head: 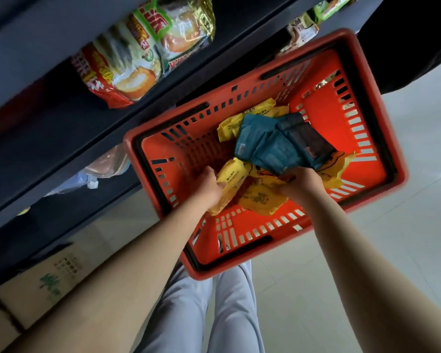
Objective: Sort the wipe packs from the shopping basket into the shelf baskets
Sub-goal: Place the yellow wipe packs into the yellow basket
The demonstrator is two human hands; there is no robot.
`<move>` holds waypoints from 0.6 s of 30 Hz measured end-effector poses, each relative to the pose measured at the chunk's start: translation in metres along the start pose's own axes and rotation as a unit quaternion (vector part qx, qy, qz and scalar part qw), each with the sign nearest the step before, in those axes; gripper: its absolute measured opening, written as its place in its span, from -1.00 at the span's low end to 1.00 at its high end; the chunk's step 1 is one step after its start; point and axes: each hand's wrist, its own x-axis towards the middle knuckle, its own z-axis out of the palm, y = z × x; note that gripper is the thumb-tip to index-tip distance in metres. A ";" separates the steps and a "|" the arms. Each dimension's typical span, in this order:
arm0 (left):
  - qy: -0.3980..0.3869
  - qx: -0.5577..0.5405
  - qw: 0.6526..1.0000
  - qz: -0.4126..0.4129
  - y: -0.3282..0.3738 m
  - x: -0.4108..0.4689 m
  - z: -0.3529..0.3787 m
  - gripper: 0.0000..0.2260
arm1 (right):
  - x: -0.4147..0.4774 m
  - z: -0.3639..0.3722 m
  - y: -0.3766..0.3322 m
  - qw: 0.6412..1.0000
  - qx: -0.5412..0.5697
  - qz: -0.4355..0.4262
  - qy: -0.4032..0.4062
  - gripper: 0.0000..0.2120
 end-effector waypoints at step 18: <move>0.026 -0.520 0.844 0.129 0.062 -0.375 -0.162 -0.55 | -0.364 -0.215 -0.113 0.679 0.668 -0.302 -0.046 -0.69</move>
